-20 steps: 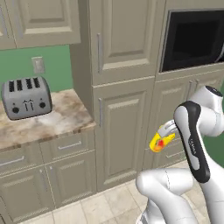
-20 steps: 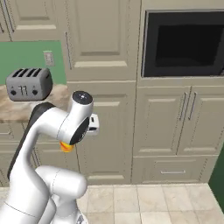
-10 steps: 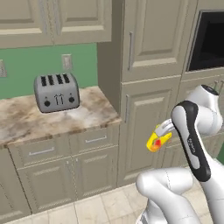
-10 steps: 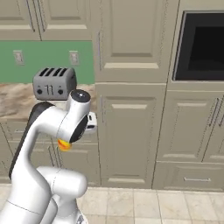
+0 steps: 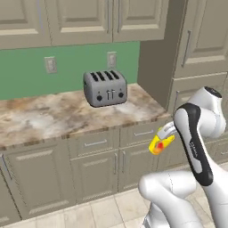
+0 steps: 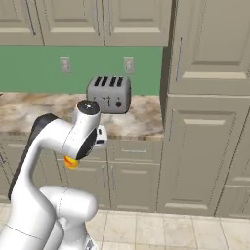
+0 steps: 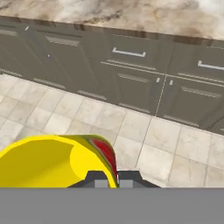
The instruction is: Pick the cup and bowl from the counter and place them on the counter next to the sink.
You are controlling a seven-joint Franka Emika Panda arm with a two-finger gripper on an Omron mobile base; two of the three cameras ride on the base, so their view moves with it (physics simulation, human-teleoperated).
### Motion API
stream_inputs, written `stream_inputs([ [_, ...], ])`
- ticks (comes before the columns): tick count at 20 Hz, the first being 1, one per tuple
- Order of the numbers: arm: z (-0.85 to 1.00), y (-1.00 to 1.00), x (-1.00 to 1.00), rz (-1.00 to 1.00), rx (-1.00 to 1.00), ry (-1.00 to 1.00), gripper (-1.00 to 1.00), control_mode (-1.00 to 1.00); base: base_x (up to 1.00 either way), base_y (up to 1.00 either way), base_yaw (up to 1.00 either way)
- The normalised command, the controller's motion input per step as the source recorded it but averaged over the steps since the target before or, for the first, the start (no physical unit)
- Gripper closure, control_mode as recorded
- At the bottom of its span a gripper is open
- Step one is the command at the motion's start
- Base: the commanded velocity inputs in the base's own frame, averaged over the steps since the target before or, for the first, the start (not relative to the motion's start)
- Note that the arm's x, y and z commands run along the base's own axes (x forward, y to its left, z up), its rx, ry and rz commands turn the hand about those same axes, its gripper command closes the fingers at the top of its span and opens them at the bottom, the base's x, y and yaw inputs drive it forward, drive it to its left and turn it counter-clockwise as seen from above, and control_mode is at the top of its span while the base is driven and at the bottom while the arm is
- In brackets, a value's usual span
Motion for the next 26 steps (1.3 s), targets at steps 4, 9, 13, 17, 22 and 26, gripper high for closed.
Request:
stream_inputs([
  [4,0.00,0.00,0.00,0.00,0.00,0.00,1.00,1.00,0.31,1.00,0.04],
  [9,0.00,0.00,0.00,0.00,0.00,0.00,1.00,1.00,0.44,1.00,0.03],
  [13,0.00,0.00,0.00,0.00,0.00,0.00,1.00,1.00,0.61,1.00,0.02],
  [17,0.00,0.00,0.00,0.00,0.00,0.00,1.00,1.00,0.62,1.00,0.01],
  [22,0.00,0.00,0.00,0.00,0.00,0.00,1.00,1.00,0.60,0.95,0.02],
  [26,0.00,0.00,0.00,0.00,0.00,0.00,1.00,1.00,0.39,0.68,0.00],
])
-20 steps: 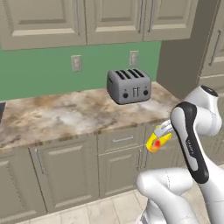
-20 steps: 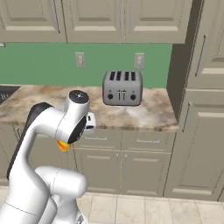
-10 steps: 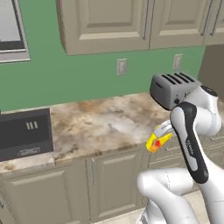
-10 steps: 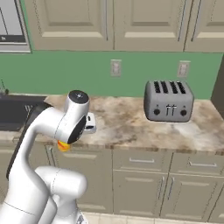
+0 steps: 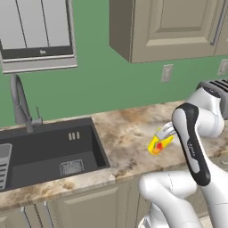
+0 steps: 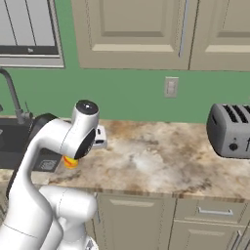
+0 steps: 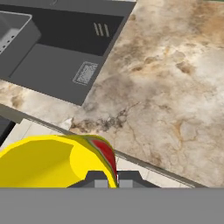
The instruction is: Pick the cup and bowl from the counter and place them on the counter next to the sink.
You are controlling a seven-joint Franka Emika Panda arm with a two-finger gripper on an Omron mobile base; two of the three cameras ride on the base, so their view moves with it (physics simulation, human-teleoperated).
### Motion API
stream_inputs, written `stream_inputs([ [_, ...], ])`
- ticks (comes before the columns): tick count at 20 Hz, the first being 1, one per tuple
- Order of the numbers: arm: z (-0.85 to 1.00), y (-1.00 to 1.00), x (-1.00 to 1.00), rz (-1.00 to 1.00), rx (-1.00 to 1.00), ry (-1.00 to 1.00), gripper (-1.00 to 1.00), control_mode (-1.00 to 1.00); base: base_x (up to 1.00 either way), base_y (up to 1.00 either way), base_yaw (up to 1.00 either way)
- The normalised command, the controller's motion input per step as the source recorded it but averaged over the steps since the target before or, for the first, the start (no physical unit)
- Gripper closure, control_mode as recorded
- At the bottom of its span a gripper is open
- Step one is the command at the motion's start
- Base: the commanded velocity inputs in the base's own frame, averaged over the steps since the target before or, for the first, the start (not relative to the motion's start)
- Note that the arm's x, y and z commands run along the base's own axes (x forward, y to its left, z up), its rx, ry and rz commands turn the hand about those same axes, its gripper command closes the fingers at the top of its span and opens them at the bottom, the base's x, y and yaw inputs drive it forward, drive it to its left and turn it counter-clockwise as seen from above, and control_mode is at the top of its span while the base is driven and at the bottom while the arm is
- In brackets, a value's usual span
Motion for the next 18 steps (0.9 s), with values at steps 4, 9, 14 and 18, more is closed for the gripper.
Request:
stream_inputs([
  [4,0.00,0.00,0.00,0.00,0.00,0.00,1.00,1.00,0.00,0.00,0.01],
  [9,0.00,0.00,0.00,0.00,0.00,0.00,1.00,1.00,0.00,0.00,0.00],
  [14,0.00,0.00,0.00,0.00,0.00,0.00,1.00,1.00,0.00,0.00,0.00],
  [18,-0.06,0.22,0.02,0.00,0.00,0.00,1.00,-1.00,0.00,0.00,0.00],
])
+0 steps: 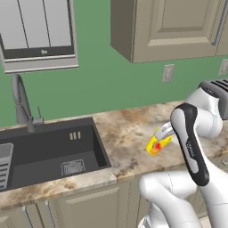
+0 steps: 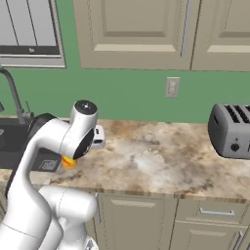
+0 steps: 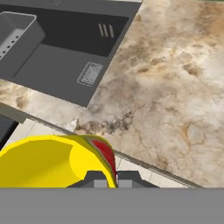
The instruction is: Pick the cup and bowl from the counter and place them on the counter next to the sink.
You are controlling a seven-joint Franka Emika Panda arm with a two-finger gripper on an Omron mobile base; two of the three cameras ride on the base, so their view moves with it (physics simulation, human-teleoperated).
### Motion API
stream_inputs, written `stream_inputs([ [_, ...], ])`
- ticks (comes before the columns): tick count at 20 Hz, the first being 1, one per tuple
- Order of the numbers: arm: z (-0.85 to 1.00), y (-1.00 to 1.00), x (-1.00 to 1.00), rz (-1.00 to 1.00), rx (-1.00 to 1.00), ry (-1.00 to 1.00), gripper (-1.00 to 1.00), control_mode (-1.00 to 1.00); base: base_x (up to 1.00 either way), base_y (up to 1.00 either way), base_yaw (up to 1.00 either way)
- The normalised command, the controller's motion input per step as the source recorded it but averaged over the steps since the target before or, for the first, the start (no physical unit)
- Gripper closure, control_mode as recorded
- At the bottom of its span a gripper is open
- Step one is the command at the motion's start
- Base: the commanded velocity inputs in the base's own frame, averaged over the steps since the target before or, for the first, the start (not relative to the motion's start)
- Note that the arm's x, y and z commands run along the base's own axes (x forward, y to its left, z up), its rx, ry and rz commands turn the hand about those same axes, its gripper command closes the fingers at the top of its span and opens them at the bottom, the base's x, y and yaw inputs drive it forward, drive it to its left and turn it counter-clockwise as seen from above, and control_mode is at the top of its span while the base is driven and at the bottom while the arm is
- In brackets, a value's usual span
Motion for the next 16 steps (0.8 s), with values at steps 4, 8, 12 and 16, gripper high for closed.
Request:
stream_inputs([
  [4,-0.20,0.49,0.28,0.00,0.00,0.01,1.00,-1.00,0.00,0.00,0.00],
  [8,-0.11,0.16,0.23,0.00,0.00,0.00,1.00,-1.00,0.00,0.00,0.00],
  [12,-0.01,0.08,0.33,-0.04,0.00,0.00,1.00,-1.00,0.00,0.00,0.00],
  [16,-0.18,0.06,0.86,-0.11,-0.03,0.08,1.00,-1.00,0.00,0.00,0.00],
])
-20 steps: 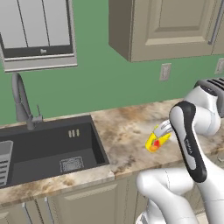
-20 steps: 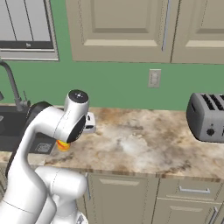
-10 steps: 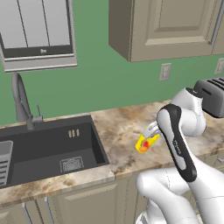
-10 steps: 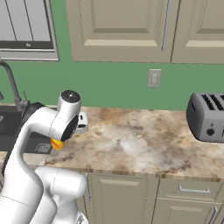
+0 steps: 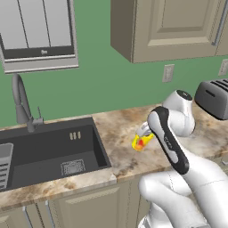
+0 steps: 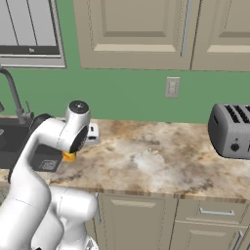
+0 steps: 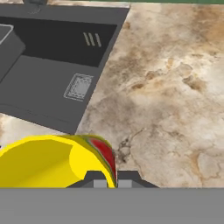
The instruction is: Pick the cup and bowl from the counter and place them on the counter next to the sink.
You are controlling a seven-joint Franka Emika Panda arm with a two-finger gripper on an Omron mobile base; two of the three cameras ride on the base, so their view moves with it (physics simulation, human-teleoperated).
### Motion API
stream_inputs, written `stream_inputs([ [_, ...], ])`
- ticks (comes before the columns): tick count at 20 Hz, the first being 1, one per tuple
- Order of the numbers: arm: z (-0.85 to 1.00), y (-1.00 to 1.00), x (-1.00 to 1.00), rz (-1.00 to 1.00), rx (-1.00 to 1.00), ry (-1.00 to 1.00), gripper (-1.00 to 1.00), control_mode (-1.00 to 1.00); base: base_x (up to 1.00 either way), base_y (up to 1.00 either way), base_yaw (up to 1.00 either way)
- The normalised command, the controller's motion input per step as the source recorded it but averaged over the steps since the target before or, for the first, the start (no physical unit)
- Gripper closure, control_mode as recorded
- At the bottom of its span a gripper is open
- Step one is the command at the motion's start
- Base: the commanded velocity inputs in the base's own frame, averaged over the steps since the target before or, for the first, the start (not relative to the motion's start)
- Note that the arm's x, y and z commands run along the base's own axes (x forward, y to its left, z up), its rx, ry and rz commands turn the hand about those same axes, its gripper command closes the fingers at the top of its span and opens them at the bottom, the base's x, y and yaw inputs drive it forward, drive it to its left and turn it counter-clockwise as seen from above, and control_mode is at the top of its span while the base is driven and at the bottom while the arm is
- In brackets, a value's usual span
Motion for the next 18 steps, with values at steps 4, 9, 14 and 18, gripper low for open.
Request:
stream_inputs([
  [4,-0.21,0.29,0.71,-0.15,-0.04,0.13,1.00,-1.00,0.00,0.00,0.00],
  [9,-0.26,0.17,0.39,-0.13,-0.01,0.09,1.00,-1.00,0.00,0.00,0.00],
  [14,-0.30,0.12,0.05,-0.09,0.00,0.10,1.00,-1.00,0.00,0.00,0.00],
  [18,-0.42,0.09,0.01,-0.08,0.00,0.11,1.00,-1.00,0.00,0.00,0.00],
])
